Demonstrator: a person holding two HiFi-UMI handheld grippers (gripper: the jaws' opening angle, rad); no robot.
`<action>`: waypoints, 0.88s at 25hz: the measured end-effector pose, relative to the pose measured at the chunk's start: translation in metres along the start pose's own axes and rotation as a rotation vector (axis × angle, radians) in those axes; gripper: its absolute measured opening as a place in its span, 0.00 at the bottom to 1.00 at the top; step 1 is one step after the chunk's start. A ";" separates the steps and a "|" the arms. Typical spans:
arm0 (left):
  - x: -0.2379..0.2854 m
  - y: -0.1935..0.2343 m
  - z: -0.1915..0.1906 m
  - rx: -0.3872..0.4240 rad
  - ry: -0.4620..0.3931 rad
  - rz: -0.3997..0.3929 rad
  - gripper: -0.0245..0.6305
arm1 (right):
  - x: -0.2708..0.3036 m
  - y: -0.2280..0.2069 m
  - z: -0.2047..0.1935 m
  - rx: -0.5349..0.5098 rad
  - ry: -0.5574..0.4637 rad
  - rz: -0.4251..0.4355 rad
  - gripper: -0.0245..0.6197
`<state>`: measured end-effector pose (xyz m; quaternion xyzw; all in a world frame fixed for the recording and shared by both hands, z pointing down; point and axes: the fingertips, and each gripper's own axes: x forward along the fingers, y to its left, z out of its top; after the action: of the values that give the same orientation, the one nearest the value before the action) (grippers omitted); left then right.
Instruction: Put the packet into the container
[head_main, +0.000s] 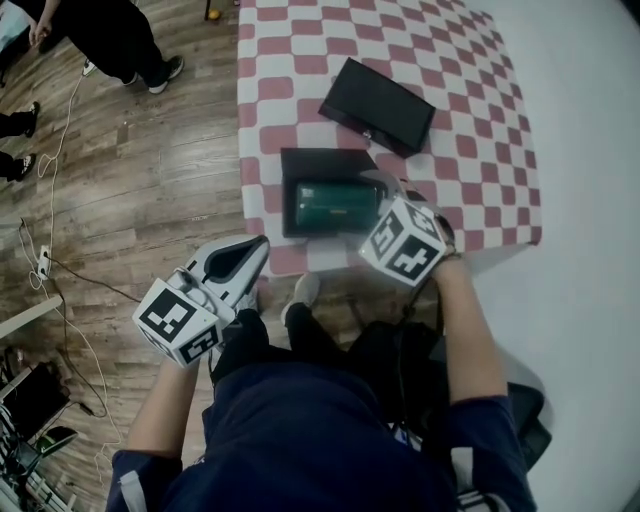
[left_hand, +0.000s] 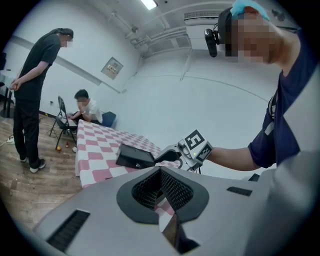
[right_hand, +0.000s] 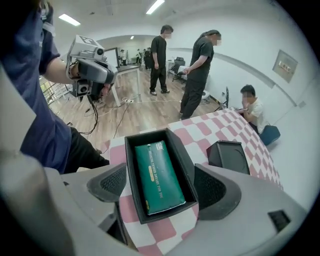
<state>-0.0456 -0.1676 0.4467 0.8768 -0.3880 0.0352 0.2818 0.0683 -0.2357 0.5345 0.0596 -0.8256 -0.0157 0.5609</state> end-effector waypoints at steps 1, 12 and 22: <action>0.000 -0.004 0.003 0.006 0.000 -0.003 0.07 | -0.004 0.001 0.001 0.012 -0.022 -0.013 0.73; -0.003 -0.025 0.033 0.097 0.004 -0.051 0.07 | -0.072 -0.005 0.028 0.286 -0.353 -0.203 0.38; -0.018 -0.040 0.045 0.149 0.014 -0.092 0.07 | -0.122 0.014 0.037 0.483 -0.542 -0.309 0.17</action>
<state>-0.0372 -0.1579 0.3855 0.9119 -0.3418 0.0570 0.2198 0.0773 -0.2095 0.4088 0.3073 -0.9049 0.0795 0.2835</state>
